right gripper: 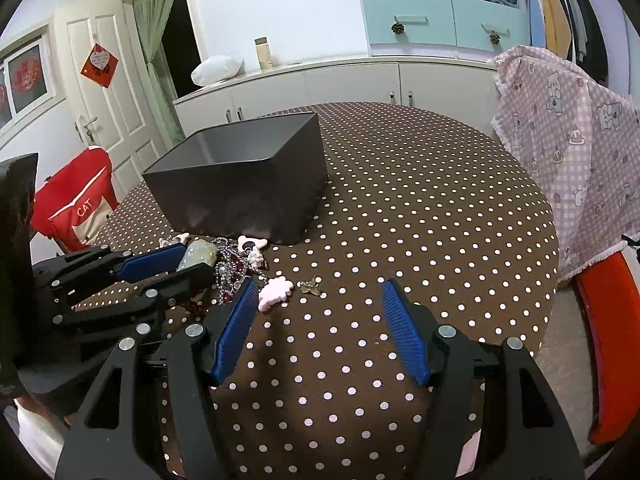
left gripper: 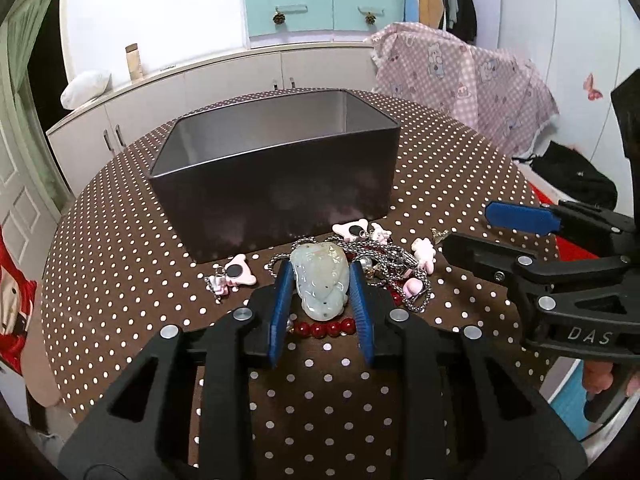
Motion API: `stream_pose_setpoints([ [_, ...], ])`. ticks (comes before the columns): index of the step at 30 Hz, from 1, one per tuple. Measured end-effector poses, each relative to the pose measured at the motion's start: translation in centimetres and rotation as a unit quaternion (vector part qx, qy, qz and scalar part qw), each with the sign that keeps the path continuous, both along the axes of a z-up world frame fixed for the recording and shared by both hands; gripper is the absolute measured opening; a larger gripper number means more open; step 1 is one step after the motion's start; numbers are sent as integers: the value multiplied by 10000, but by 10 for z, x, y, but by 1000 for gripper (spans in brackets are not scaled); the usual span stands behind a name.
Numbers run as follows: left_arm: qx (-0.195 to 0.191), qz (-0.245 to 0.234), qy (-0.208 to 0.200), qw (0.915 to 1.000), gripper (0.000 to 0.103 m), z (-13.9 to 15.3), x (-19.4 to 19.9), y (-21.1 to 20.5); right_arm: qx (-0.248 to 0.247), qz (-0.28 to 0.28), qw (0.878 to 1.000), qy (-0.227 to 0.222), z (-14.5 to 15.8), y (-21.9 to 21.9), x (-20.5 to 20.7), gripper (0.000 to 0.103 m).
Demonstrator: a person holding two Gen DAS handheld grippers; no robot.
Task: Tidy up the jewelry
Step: 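Grasp the jade pendant with red beads using the left gripper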
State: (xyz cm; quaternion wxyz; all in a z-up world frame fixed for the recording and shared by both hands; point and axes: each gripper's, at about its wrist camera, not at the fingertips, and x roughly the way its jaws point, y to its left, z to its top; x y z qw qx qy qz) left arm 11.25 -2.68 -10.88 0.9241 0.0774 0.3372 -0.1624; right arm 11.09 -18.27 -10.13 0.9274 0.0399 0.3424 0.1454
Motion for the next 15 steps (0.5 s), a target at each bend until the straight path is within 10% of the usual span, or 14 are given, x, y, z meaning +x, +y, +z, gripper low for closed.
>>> stream_pose_setpoints([
  [15, -440, 329, -99, 9984, 29, 5, -20, 37, -103, 558, 9983, -121, 7, 32, -6, 61],
])
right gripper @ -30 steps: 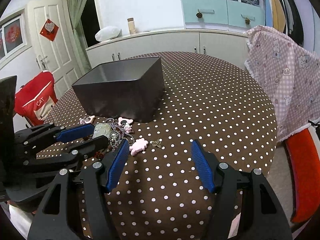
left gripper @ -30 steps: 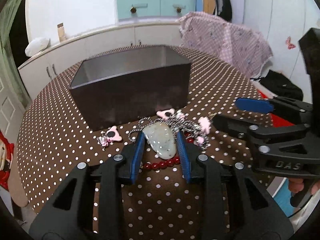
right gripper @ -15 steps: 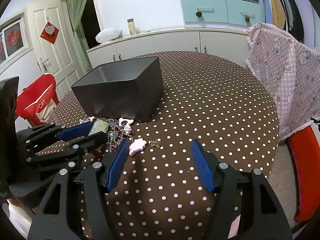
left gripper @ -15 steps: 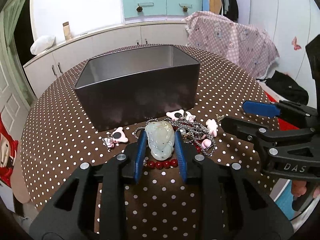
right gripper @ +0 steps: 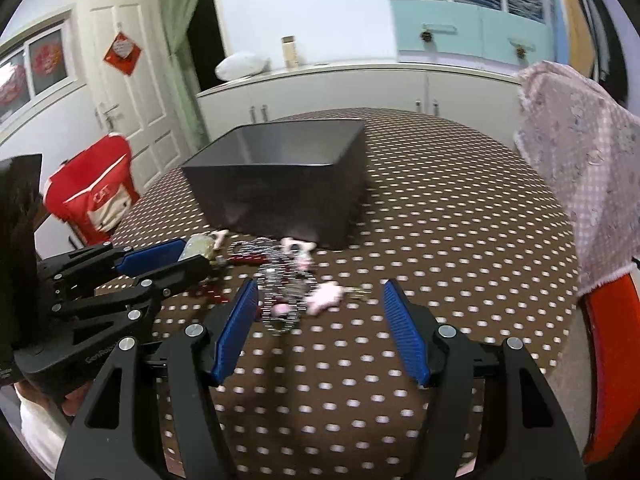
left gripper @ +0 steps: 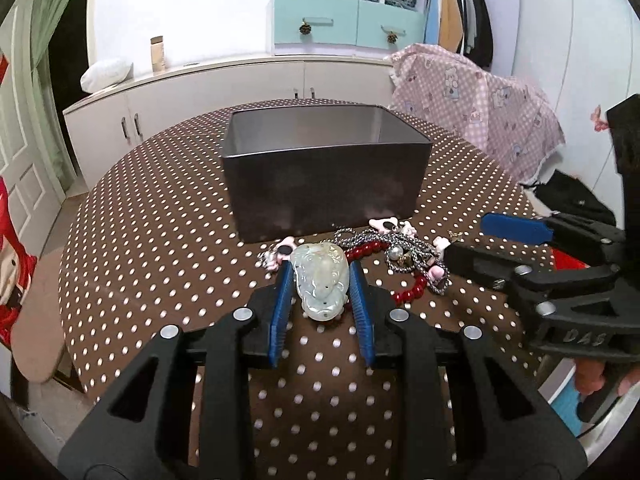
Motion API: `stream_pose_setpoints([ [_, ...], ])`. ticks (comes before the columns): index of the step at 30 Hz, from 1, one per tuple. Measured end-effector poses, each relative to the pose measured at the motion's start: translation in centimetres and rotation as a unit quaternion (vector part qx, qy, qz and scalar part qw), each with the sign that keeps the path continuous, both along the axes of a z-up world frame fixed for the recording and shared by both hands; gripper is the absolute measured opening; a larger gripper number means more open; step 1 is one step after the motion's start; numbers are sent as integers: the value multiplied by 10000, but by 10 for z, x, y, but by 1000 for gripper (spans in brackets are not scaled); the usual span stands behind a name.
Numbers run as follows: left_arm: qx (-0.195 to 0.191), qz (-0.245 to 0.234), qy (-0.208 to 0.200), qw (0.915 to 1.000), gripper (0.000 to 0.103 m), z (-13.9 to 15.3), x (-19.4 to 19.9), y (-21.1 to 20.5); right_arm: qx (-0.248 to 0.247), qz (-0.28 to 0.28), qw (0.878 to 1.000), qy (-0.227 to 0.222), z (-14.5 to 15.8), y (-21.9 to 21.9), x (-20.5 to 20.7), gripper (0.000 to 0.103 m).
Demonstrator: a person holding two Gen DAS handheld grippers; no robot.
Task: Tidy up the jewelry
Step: 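Grasp the jade pendant with red beads using the left gripper, then grasp the red bead strand with the right gripper while the left lifts the jade pendant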
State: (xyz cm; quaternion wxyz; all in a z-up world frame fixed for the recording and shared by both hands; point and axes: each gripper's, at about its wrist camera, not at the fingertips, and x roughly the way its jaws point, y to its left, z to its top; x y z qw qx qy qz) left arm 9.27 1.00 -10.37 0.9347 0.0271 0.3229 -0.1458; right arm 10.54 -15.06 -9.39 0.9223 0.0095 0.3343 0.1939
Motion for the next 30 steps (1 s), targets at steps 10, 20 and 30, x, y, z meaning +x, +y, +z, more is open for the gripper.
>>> stream_pose_setpoints([
  [10, -269, 358, -104, 9989, 29, -2, -19, 34, -383, 1048, 9934, -277, 2, 51, -11, 51],
  [20, -791, 341, 38, 9963, 29, -18, -21, 55, -612, 959, 9935, 82, -18, 65, 10, 20],
  [30, -922, 182, -16, 9956, 29, -17, -22, 54, -53, 717, 9970, 299, -8, 53, 11, 6],
])
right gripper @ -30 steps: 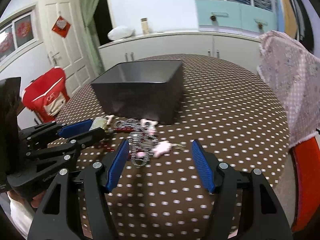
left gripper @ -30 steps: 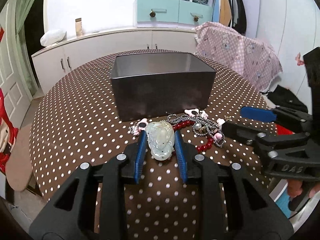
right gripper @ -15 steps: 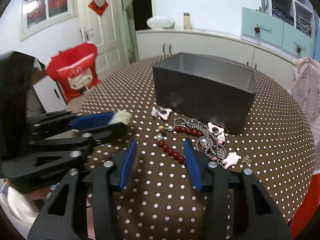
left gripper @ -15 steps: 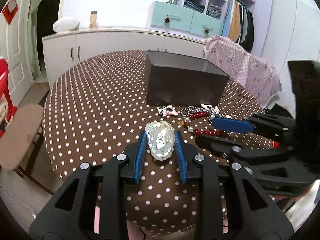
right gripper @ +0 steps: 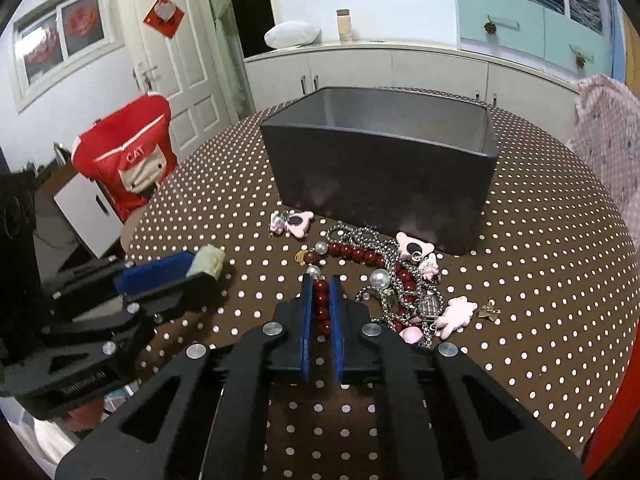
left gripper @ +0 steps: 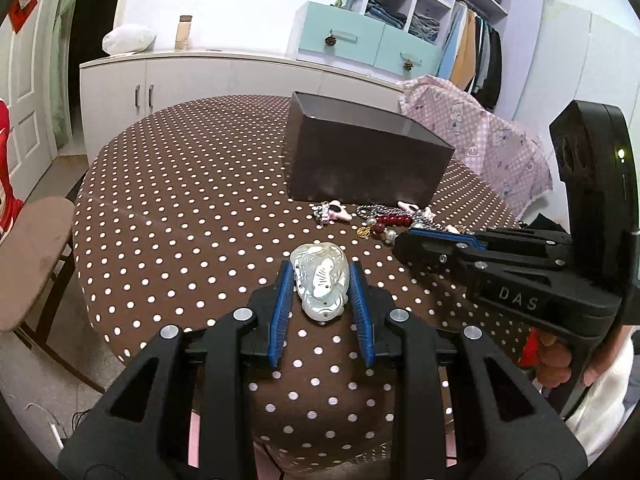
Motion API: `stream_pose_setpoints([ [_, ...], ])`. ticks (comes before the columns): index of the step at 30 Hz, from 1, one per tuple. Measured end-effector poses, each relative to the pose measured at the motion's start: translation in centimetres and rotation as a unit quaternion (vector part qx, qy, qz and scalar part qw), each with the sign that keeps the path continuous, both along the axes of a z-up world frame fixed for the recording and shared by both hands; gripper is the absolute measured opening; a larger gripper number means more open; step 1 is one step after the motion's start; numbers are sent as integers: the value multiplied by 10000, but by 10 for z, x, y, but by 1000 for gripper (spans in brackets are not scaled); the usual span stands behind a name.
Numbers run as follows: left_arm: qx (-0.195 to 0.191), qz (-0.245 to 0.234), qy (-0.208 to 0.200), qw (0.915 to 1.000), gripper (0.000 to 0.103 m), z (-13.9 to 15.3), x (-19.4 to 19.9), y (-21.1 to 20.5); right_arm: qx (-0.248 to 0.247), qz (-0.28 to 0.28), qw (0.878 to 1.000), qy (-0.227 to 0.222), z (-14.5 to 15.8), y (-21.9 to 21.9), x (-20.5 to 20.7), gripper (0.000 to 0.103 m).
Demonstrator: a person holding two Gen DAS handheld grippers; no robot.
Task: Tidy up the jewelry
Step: 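Grasp the red bead strand with the right gripper while the left lifts the jade pendant, then carry the jade pendant necklace over the grey box with both grippers and open them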
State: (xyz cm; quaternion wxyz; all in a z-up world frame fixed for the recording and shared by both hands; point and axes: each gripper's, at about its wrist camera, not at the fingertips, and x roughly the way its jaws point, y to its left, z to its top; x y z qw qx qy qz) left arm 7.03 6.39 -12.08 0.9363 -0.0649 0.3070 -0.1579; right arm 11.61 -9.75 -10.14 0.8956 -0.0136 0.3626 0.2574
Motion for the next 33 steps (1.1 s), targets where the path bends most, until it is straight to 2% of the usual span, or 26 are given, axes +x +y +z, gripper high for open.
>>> stream_pose_setpoints([
  [16, -53, -70, -239, 9997, 29, 25, 7, -10, 622, -275, 9962, -544, 51, -32, -12, 6],
  [33, 84, -92, -771, 9969, 29, 62, 15, -20, 813, -354, 9896, -1135, 92, -46, -16, 6],
])
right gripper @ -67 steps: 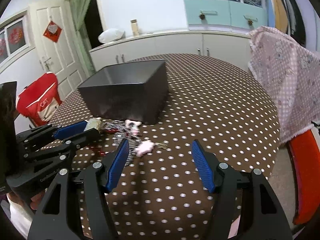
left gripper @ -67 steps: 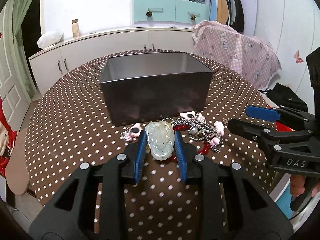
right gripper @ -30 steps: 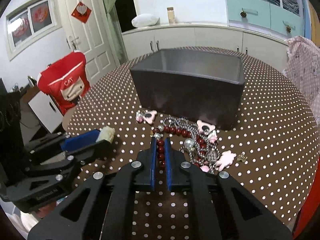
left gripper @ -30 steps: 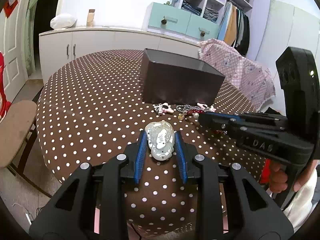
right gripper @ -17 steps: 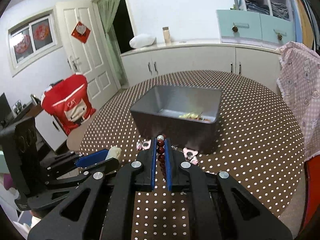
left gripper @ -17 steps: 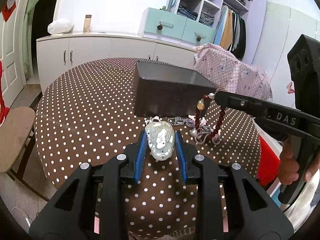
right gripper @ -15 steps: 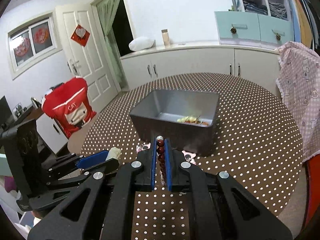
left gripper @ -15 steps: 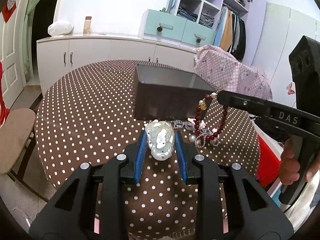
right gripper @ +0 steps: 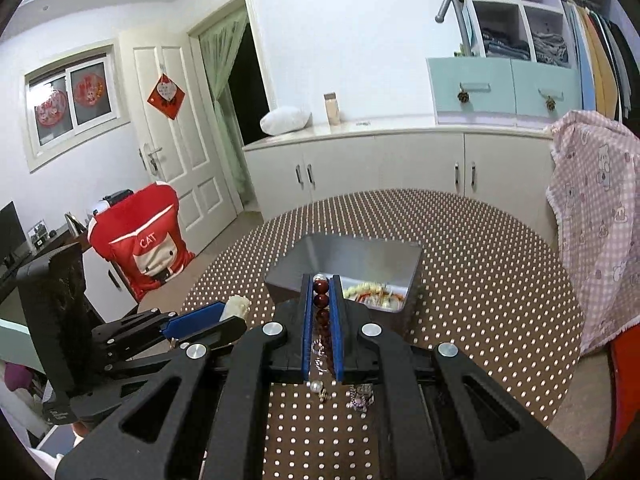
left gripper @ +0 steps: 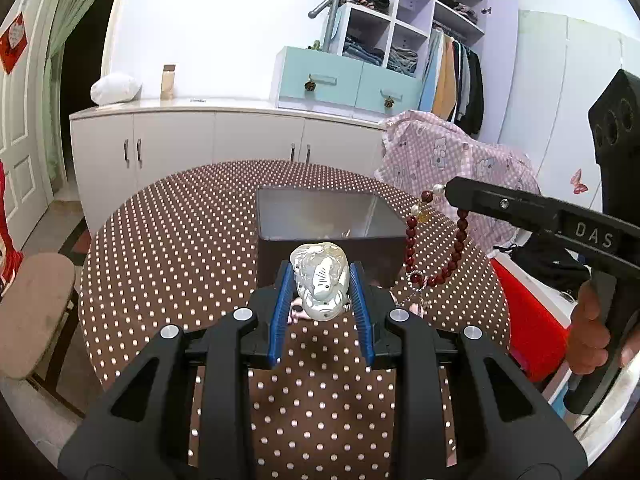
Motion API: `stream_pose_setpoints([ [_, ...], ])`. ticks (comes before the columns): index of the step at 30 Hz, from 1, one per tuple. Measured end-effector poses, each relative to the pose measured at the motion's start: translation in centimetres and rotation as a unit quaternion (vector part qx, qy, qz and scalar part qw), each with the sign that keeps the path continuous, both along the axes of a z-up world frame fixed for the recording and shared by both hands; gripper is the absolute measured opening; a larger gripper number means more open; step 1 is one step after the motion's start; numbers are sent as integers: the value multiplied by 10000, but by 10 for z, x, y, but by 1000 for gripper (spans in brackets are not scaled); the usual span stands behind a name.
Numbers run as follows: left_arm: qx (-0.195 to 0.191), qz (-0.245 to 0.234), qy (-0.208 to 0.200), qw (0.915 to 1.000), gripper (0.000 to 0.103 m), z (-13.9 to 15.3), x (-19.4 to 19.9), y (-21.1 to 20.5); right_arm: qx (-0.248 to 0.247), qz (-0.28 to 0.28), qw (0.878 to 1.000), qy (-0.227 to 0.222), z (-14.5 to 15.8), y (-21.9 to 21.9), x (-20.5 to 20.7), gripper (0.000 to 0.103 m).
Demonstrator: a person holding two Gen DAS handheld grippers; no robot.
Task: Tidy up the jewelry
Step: 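Carry the jade pendant necklace over the grey box with both grippers and open them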
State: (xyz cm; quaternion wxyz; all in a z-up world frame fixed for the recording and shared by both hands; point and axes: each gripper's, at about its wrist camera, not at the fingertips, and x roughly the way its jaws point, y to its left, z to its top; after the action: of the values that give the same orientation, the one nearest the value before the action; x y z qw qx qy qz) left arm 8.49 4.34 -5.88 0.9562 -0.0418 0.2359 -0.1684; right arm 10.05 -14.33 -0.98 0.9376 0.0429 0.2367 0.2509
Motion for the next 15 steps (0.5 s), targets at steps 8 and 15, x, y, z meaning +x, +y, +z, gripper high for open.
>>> stream_pose_setpoints([
  [8, 60, 4, -94, 9999, 29, 11, 12, -4, 147, -46, 9998, -151, 14, -5, 8, 6],
  [15, 97, -13, -158, 9998, 29, 16, 23, -8, 57, -163, 9994, -291, 22, -7, 18, 7],
])
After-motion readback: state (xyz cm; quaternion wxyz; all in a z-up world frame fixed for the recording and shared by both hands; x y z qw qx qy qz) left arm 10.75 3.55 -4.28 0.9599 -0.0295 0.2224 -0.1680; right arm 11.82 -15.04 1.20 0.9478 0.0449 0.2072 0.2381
